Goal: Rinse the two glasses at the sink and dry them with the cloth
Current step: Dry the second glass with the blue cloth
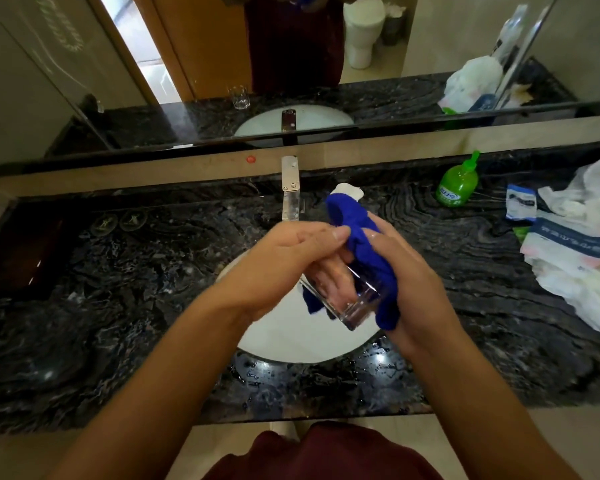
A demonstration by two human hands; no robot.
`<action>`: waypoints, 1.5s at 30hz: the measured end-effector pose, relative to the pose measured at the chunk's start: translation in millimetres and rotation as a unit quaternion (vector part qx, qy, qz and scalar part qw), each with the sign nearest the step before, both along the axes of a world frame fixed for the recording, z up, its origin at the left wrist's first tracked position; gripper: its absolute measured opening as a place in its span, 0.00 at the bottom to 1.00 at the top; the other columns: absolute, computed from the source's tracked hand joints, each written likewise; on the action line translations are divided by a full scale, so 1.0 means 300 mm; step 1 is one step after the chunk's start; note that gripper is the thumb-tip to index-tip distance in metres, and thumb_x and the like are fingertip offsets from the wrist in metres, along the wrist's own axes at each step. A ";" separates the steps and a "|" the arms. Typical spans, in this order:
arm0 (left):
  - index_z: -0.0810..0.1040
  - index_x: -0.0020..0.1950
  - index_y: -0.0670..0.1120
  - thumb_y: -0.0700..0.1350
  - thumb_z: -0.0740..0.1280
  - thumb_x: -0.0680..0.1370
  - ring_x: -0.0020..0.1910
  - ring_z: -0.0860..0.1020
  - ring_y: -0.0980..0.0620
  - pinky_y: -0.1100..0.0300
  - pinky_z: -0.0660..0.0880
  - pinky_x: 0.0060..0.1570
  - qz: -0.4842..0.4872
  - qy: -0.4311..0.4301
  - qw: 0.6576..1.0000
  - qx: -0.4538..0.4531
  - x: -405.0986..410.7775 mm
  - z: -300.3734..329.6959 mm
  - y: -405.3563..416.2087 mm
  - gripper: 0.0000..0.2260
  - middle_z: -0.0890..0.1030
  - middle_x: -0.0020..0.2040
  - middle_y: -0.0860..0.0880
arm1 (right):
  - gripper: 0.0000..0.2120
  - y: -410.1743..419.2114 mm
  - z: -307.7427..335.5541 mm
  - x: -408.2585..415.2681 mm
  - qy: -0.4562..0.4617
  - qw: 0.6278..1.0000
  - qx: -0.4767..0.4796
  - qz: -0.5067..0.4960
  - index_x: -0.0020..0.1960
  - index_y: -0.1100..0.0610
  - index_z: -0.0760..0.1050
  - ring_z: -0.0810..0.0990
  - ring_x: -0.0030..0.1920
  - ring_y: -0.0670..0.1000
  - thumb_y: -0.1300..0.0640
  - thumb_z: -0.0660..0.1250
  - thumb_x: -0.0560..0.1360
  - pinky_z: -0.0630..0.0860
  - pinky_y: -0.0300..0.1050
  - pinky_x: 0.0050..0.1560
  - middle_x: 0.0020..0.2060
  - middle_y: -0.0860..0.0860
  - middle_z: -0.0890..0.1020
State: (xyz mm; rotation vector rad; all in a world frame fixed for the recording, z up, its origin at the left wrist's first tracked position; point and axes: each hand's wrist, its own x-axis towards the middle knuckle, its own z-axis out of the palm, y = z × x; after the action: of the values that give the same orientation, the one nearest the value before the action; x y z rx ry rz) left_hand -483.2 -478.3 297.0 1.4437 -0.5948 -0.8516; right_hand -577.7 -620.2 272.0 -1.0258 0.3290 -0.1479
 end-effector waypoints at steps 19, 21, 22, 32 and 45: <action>0.75 0.68 0.36 0.56 0.62 0.84 0.64 0.80 0.39 0.44 0.72 0.72 0.341 0.365 0.849 -0.173 -0.102 -0.094 -0.111 0.24 0.81 0.62 0.35 | 0.27 0.175 -0.092 0.002 -0.116 0.916 -0.275 -0.269 0.77 0.43 0.61 0.70 0.76 0.46 0.54 0.67 0.82 0.70 0.39 0.71 0.77 0.46 0.69; 0.73 0.71 0.36 0.56 0.62 0.84 0.66 0.79 0.37 0.40 0.73 0.70 0.369 0.327 0.857 -0.151 -0.118 -0.090 -0.114 0.27 0.77 0.67 0.30 | 0.28 0.160 -0.107 0.013 -0.115 0.887 -0.356 -0.270 0.77 0.44 0.63 0.66 0.79 0.51 0.53 0.69 0.81 0.69 0.46 0.75 0.79 0.54 0.65; 0.76 0.68 0.35 0.56 0.62 0.85 0.62 0.81 0.38 0.41 0.76 0.68 0.386 0.294 0.864 -0.130 -0.121 -0.089 -0.115 0.25 0.79 0.65 0.30 | 0.28 0.147 -0.114 0.017 -0.120 0.871 -0.398 -0.261 0.77 0.45 0.64 0.65 0.79 0.53 0.53 0.70 0.81 0.69 0.49 0.75 0.80 0.56 0.63; 0.85 0.54 0.47 0.63 0.52 0.85 0.50 0.86 0.51 0.55 0.80 0.50 0.368 0.106 0.923 -0.045 -0.108 -0.083 -0.049 0.27 0.88 0.49 0.46 | 0.22 0.069 -0.059 0.083 -0.085 0.769 -0.632 -0.032 0.69 0.48 0.78 0.75 0.70 0.53 0.42 0.64 0.78 0.72 0.55 0.70 0.67 0.48 0.80; 0.79 0.51 0.39 0.55 0.61 0.83 0.32 0.80 0.49 0.53 0.76 0.43 0.242 0.046 0.967 -0.067 -0.094 -0.092 -0.010 0.19 0.83 0.32 0.46 | 0.14 -0.020 -0.047 0.132 -0.024 0.984 0.125 0.123 0.57 0.60 0.77 0.79 0.39 0.54 0.52 0.64 0.78 0.76 0.49 0.42 0.44 0.57 0.80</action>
State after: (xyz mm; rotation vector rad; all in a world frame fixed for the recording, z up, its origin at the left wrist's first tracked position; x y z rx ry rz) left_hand -511.4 -481.3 269.4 1.3388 -0.2070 -0.4776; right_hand -538.0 -626.2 257.8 -0.8043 0.1692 0.0911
